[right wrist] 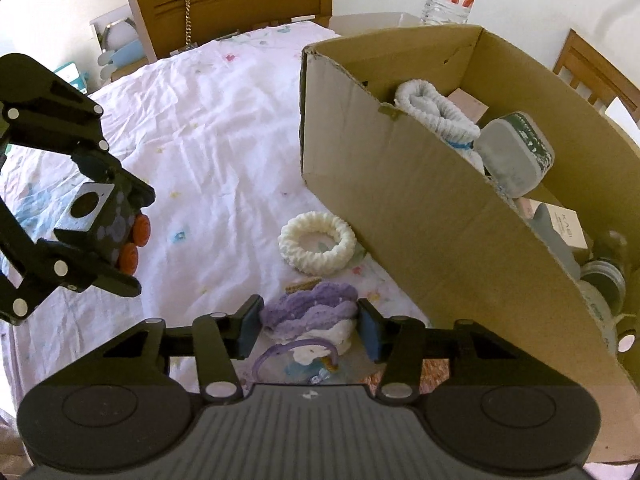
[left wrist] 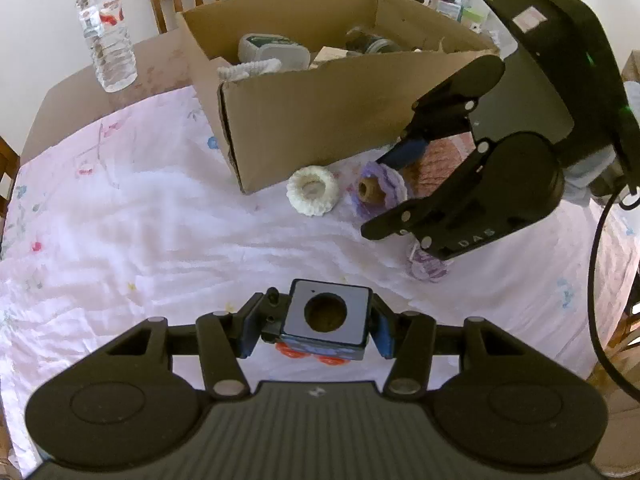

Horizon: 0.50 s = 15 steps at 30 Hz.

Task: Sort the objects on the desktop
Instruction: 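Hold the black cube in the left tool while the right tool grasps the purple hair tie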

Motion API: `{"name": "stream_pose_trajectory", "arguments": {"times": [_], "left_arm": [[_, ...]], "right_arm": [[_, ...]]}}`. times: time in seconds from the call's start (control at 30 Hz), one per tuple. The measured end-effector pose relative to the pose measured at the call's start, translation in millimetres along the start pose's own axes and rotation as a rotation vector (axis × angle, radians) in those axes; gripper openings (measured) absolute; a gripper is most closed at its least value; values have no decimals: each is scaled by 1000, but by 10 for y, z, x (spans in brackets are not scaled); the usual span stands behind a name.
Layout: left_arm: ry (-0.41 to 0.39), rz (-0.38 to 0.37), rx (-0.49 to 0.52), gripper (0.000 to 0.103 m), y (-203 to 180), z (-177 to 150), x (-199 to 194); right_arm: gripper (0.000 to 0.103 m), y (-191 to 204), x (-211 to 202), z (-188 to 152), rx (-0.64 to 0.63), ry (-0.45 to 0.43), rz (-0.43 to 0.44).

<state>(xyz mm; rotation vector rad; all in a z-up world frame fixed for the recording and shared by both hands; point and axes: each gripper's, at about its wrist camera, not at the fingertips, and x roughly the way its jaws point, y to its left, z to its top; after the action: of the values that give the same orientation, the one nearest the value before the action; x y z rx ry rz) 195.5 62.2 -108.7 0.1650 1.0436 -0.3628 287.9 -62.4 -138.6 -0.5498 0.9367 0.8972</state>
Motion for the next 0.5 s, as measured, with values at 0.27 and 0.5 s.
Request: {"name": "stream_pose_trajectory", "arguments": {"times": [0.27, 0.5], "left_arm": [[-10, -10, 28, 53, -73, 157, -210], [-38, -27, 71, 53, -161, 346, -417]], "right_arm": [[54, 29, -337, 20, -1, -9, 4], [53, 38, -770, 32, 12, -31, -11]]}}
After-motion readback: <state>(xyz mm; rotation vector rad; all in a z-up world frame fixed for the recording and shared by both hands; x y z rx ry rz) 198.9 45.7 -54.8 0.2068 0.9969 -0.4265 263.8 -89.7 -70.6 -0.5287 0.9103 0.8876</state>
